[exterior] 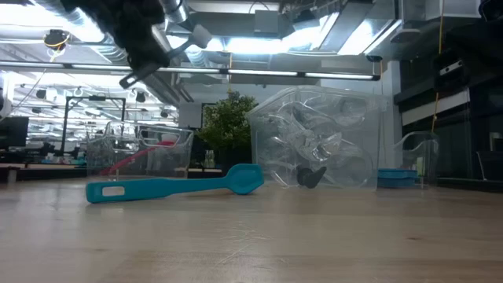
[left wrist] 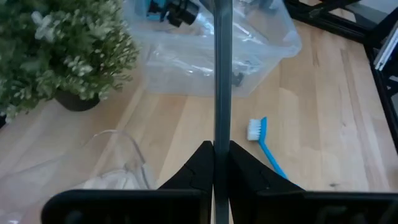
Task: Pick & Place Kitchen Sink Supplies
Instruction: Put the gray dish brush into the left transparent bin
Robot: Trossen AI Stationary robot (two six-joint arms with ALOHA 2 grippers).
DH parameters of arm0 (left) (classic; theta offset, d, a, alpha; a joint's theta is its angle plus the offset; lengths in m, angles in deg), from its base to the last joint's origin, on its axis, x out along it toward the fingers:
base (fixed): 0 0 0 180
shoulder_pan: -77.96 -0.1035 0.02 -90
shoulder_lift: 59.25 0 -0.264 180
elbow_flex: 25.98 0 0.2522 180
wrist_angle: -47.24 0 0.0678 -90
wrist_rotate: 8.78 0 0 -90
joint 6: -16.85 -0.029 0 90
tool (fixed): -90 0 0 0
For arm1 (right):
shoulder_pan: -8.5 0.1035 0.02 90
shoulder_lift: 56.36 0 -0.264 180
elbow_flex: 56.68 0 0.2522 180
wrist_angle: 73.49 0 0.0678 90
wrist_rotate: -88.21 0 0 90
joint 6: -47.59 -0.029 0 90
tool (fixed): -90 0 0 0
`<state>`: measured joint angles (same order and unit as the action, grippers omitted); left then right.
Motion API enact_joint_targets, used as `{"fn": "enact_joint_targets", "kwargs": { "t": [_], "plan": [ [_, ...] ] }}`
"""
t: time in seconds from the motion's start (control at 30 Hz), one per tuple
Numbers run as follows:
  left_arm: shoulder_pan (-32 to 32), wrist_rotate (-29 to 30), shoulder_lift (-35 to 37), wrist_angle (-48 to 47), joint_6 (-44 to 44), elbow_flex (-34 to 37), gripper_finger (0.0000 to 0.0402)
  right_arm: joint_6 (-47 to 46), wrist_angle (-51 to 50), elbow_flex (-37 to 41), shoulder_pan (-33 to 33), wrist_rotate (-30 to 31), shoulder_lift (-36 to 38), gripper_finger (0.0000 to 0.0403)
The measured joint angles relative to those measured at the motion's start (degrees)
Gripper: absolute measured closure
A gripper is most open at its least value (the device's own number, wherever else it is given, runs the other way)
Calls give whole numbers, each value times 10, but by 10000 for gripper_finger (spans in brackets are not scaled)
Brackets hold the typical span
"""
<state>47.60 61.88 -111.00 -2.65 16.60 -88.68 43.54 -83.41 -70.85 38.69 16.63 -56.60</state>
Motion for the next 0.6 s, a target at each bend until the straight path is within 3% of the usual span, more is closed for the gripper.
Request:
{"fn": "enact_joint_targets", "kwargs": {
  "t": [0.27,0.6],
  "plan": [
    [-94,-99,0,25,-40,24,385,0,0,0,0,0,0,370],
    [-111,-120,-55,15,-61,24,385,0,0,0,0,0,0,370]
  ]
}}
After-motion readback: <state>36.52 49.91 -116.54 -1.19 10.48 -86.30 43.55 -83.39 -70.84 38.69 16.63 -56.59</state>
